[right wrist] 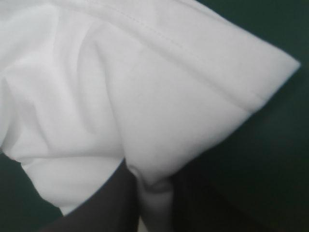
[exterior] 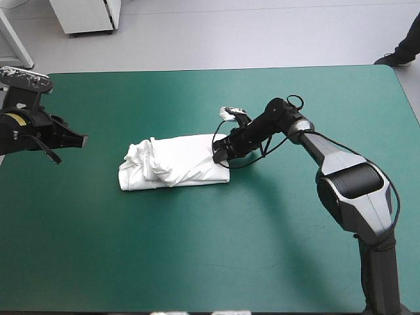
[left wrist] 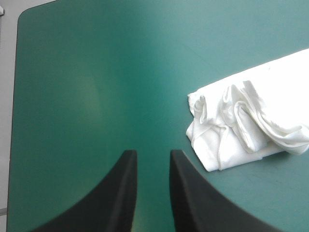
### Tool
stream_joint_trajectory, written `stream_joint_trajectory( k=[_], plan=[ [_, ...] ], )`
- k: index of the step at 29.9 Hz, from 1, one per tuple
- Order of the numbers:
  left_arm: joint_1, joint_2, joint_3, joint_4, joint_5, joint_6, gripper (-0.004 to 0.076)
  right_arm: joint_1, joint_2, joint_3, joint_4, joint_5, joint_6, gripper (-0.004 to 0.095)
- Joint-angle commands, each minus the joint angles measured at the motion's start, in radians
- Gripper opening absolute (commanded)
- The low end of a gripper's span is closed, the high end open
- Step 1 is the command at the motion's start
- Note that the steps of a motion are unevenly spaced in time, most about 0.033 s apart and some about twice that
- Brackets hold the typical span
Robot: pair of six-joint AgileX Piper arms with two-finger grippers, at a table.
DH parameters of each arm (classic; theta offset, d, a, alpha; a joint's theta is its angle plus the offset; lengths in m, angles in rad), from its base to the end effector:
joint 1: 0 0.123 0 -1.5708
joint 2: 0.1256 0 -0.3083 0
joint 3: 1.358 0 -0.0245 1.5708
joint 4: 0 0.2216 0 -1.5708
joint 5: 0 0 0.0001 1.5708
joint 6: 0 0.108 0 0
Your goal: Fold the cloth
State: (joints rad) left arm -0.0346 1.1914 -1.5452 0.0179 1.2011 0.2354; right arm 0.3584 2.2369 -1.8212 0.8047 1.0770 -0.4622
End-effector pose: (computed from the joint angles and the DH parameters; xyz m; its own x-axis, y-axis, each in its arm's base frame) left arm 0.1907 -0.0048 0.4637 -0.6631 0.2626 -0.7010 0.1868 0.9649 0.1848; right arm 0.4106 0.2270 0.2124 -0.8833 -0.3346 -0.3283 -0.4685 0.6498 0.5985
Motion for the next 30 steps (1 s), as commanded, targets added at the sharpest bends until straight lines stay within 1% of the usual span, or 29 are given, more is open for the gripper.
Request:
stream_joint_trajectory(
  k=[1, 4, 7, 11, 18, 26, 30],
  plan=[
    [-0.001, -0.032, -0.025, -0.012, -0.05, -0.011, 0.0182, 0.008, -0.041, -0.016, -0.058, 0.013, -0.028, -0.0006],
    [-0.001, -0.032, -0.025, -0.018, -0.05, -0.011, 0.0181, 0.006, -0.043, -0.016, -0.116, 0.009, -0.028, -0.0009],
    [-0.001, -0.032, -0.025, -0.043, -0.05, -0.011, 0.0182, -0.002, -0.056, -0.016, -0.212, 0.009, 0.016, -0.0009],
    [-0.001, -0.032, -0.025, -0.063, -0.051, -0.011, 0.0181, -0.048, -0.088, -0.018, -0.338, 0.018, 0.055, -0.0009],
    [-0.001, -0.032, -0.025, -0.068, -0.058, -0.009, 0.0182, -0.205, -0.144, -0.018, -0.444, 0.103, 0.073, -0.0009],
    [-0.001, -0.03, -0.025, -0.135, -0.081, 0.004, 0.0182, -0.404, -0.243, 0.0, -0.565, 0.128, 0.093, -0.0009],
    [-0.001, -0.03, -0.025, -0.142, -0.091, 0.011, 0.0182, -0.507, -0.304, 0.059, -0.586, 0.121, 0.095, -0.0009]
  ],
)
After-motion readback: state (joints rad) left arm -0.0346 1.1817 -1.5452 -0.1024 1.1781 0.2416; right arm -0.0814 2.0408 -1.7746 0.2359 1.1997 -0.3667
